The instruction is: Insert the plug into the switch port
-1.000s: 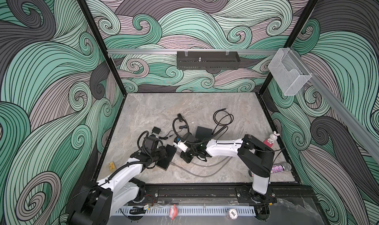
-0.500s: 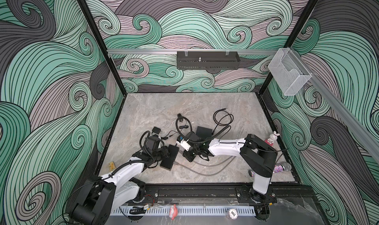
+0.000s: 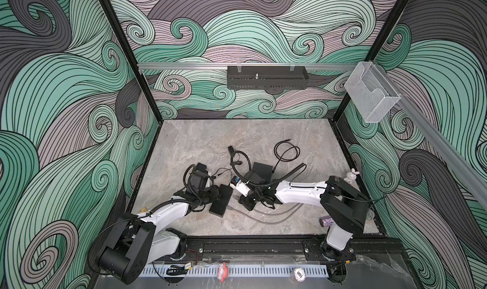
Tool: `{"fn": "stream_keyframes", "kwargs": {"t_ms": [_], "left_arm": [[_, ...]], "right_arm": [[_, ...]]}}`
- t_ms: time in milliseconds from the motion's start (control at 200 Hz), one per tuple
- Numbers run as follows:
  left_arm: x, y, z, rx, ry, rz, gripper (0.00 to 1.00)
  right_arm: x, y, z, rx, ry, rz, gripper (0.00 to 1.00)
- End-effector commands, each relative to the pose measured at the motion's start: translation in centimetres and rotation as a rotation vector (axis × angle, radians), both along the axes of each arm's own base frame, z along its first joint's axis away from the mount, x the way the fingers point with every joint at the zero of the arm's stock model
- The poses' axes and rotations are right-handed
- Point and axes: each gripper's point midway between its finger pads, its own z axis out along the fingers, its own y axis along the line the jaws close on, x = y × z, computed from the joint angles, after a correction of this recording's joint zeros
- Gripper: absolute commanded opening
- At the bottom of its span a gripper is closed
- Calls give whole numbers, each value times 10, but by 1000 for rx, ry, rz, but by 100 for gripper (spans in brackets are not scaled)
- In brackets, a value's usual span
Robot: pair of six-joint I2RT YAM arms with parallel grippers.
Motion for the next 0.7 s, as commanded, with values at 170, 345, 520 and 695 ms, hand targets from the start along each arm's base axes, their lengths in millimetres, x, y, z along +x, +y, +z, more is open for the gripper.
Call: {"fn": "stream_keyframes", "kwargs": {"t_ms": [170, 345, 520, 695], "left_arm": [[-11, 4, -12, 57, 61, -36, 42], [-12, 3, -11, 53, 60, -41, 42], [-13, 3, -11, 52, 65, -41, 42], [-13, 3, -11, 51, 67, -43, 41]], "right_arm": [[0, 10, 2, -12, -31, 61, 0], [1, 14, -3, -32, -36, 74, 0], [4, 15, -6, -48, -39, 75, 0], [4, 14, -11, -63, -36, 71, 0]]}}
